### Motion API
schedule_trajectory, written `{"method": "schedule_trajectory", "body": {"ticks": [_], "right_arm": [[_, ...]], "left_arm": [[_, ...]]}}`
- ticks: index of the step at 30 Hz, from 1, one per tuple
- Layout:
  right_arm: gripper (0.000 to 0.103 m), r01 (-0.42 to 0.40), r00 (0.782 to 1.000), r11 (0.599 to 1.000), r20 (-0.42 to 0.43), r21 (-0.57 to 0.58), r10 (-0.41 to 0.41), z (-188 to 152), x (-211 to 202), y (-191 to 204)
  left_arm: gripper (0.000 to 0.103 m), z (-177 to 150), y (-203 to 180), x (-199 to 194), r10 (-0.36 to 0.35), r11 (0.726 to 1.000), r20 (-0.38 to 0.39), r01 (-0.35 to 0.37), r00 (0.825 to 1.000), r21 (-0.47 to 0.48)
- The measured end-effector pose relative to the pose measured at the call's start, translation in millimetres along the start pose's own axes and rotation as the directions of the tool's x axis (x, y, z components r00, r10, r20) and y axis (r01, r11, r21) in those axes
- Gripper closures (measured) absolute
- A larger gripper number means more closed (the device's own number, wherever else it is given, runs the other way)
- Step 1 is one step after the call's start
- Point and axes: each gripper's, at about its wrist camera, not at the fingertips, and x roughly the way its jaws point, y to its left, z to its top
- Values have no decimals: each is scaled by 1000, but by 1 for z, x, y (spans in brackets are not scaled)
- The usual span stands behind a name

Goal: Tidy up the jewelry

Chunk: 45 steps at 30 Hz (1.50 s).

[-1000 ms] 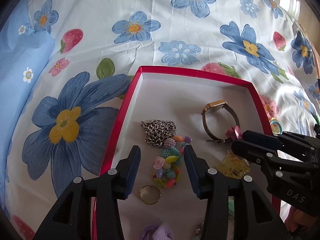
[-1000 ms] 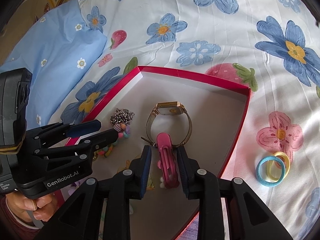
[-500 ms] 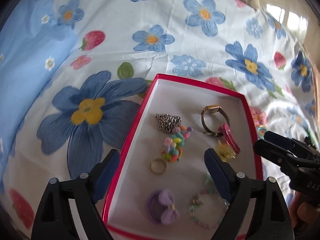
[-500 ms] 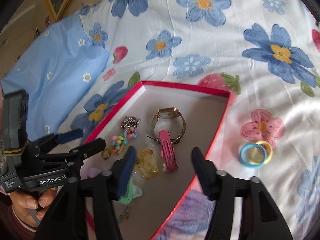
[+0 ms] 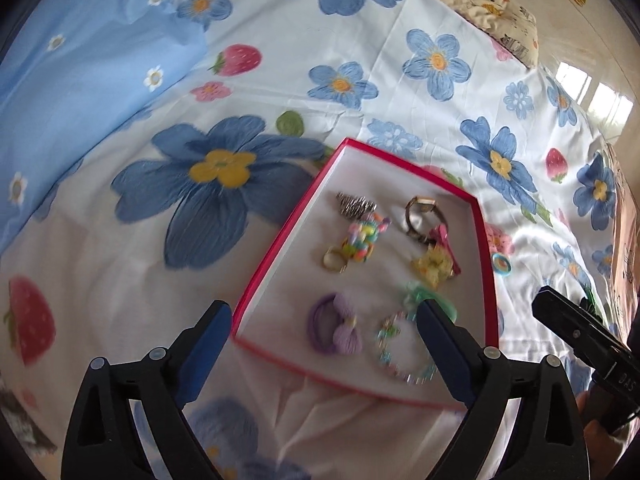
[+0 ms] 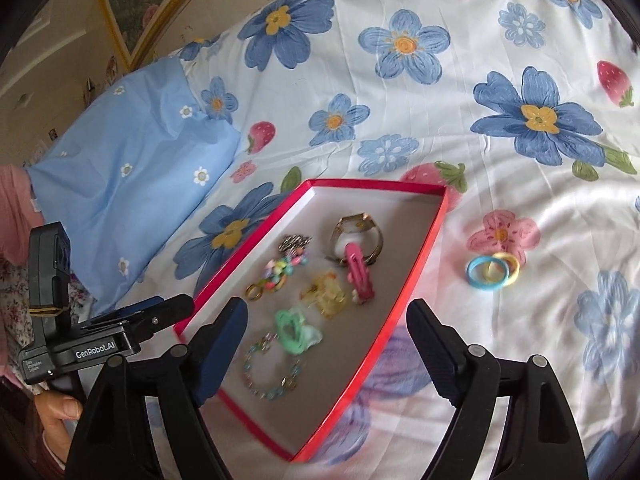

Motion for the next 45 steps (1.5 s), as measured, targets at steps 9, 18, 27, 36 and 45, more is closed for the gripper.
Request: {"method": "schedule_trajectory", "body": {"ticks": [9,18,27,36,45], "right_arm": [[19,36,999,997,9,-71,-36,-31,-22,16],[8,35,999,991,21,-130,-33,-49,-42,34],[0,122,988,942,126,-312,-86,-23,-82,64],[0,111,992,965,86,-238,-93,-43,-65,49],[0,121,992,976,68,-182,-110,-61,-54,39]], "left_arm": [[9,-36,4,-30,45,998,8,-46,999,39],[3,-56,-14,-78,96,982,157,-119,983,144],[0,-58,-35,-107,138,936,300,-223,944,273],[1,-68,-30,-86,173,949,227,-224,958,222],[1,-75,-31,-83,171,951,207,-216,963,221]]}}
